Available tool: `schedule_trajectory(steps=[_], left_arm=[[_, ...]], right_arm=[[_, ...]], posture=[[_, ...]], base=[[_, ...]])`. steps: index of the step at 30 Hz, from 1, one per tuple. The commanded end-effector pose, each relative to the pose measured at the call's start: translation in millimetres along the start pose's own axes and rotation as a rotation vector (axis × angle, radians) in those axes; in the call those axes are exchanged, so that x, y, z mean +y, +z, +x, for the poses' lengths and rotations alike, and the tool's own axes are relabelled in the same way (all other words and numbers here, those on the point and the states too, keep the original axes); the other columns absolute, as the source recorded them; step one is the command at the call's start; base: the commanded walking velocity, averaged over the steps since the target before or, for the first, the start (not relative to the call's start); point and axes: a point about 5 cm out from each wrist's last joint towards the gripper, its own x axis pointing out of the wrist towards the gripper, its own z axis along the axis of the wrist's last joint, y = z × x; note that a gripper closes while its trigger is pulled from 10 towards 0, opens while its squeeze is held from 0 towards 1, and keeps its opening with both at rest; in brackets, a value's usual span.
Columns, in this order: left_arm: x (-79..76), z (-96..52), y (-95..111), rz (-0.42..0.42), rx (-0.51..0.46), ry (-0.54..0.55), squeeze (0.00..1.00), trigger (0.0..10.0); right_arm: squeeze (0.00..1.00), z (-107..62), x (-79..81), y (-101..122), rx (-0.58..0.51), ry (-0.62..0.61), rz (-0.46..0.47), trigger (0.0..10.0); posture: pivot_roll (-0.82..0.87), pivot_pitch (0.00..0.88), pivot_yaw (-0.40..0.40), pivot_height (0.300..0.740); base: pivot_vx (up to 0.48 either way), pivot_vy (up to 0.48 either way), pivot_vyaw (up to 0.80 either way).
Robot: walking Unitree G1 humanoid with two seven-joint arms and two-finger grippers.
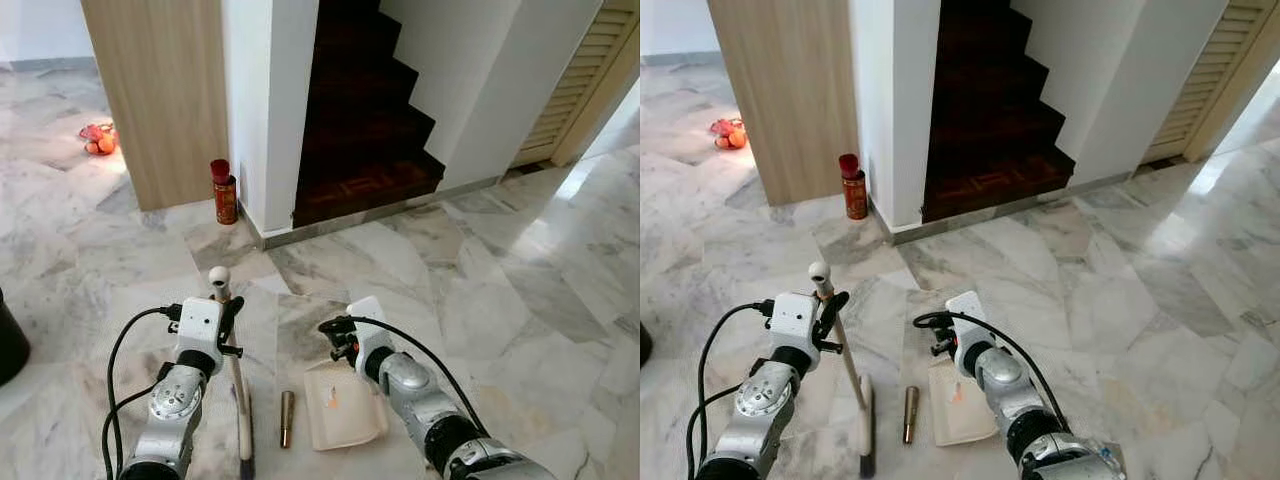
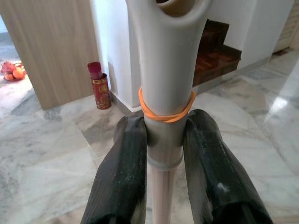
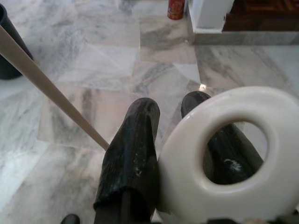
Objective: Sweep floor
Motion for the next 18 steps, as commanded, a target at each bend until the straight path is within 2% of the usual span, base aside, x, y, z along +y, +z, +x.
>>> schedule_trajectory(steps=[1, 9, 11, 12, 15, 18], left_arm=[[-6.1, 0.9, 2.6, 0.002, -0.028, -0.013, 0.0, 10.0], [-8.3, 6.8, 4.3, -0.007, -0.036, -0.013, 0.0, 10.0], [-9.0, 8.7, 3.4, -0.046, -0.021, -0.016, 0.0, 10.0], [-9.5, 12.6, 2.7, -0.106, 0.004, -0.017, 0.0, 10.0], [-11.6, 14.2, 2.5, -0.124, 0.017, -0.028, 0.0, 10.0], [-14.8, 18.3, 1.3, -0.223, 0.037, -0.041, 0.0, 10.0]], right_arm=[[0.0, -26.0, -7.9, -68.5, 0.299, -0.034, 0.019, 10.0], [0.0, -38.8, -8.7, -89.6, 0.346, -0.034, 0.026, 10.0], [0.0, -40.9, -10.5, -91.8, 0.345, -0.044, 0.043, 10.0], [0.0, -42.4, -12.4, -93.0, 0.349, -0.052, 0.045, 10.0], [0.0, -43.0, -12.0, -94.1, 0.35, -0.051, 0.042, 10.0], [0.0, -42.3, -9.4, -94.9, 0.349, -0.054, 0.051, 10.0]], posture=[[-0.01, 0.104, -0.199, 0.74], [-0.06, 0.157, -0.22, 0.74], [-0.07, 0.164, -0.223, 0.74], [-0.08, 0.169, -0.224, 0.74], [-0.09, 0.178, -0.226, 0.74], [-0.09, 0.185, -0.226, 0.74]], base=[[0.0, 0.0, 0.0], [0.0, 0.0, 0.0], [0.0, 0.0, 0.0], [0.0, 0.0, 0.0], [0.0, 0.0, 0.0], [0.0, 0.0, 0.0]])
